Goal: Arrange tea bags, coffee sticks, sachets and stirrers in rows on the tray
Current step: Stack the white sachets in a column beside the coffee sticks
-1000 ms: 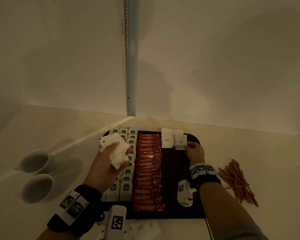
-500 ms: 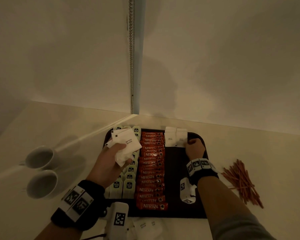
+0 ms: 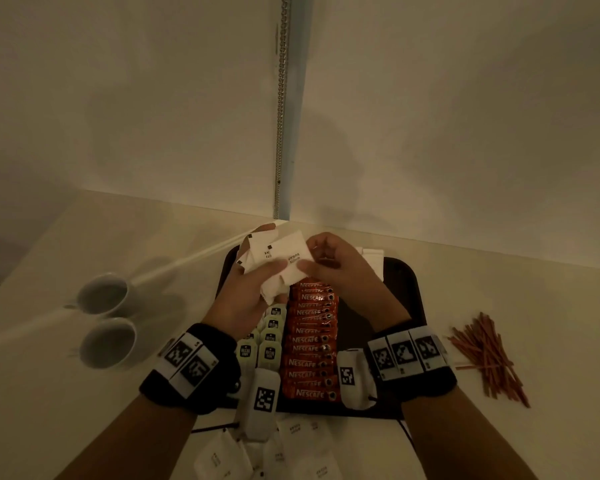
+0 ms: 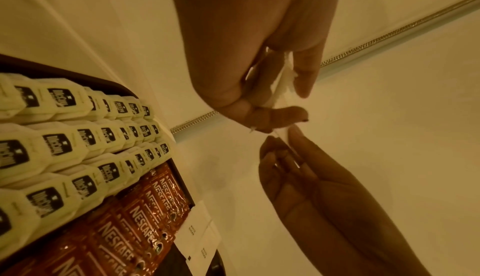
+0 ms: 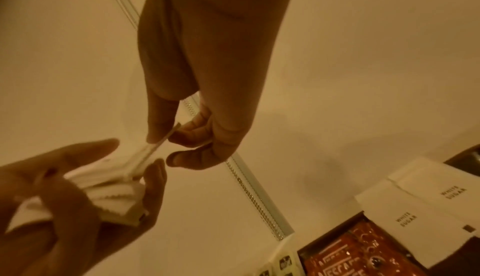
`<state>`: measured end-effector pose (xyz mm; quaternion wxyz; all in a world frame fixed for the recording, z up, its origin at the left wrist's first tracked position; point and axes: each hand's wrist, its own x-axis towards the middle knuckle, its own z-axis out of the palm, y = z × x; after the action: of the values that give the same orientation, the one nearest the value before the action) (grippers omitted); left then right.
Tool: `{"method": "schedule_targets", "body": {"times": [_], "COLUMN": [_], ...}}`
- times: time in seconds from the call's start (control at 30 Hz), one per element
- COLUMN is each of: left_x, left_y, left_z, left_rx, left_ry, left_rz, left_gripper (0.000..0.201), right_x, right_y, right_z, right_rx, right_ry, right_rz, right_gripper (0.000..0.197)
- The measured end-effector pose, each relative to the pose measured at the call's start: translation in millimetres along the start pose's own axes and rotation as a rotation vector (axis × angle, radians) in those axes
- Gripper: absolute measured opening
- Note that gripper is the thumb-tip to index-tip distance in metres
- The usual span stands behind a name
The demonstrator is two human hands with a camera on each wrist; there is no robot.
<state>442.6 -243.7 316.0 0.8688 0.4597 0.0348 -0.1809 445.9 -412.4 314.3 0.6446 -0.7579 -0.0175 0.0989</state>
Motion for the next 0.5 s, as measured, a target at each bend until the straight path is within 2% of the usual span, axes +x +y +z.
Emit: {"method": "schedule_targets", "body": {"times": [0.1, 0.2, 0.33, 0.5], "left_x": [-3.9, -6.3, -6.6, -10.0], "left_y": [3.2, 4.7, 1.3, -5.7], "left_z": [-5.0, -7.0, -0.4, 1.1], "left_rx": [-0.081, -0.113, 0.022, 0.211], "left_ry": [-0.045, -0.06, -0.09, -0.088], "left_rz": [-0.048, -0.083, -0.082, -0.052], "left_gripper": [0.035, 0.031, 0.017, 0.019], "right_x": [-5.4, -5.1, -1.9, -1.9], "right_y": [-14.1, -28.7, -42.3, -47.7], "right_z": [-5.3, -11.8, -8.9, -3.3], "right_rx": [0.085, 0.039, -0.085, -0.103], "right_ry": [0.007, 0.053, 0.112, 0.148], "right_rz": [-0.023, -0.086, -0.201, -0.257], "right_gripper": [0.018, 0.019, 0.015, 0.008]}}
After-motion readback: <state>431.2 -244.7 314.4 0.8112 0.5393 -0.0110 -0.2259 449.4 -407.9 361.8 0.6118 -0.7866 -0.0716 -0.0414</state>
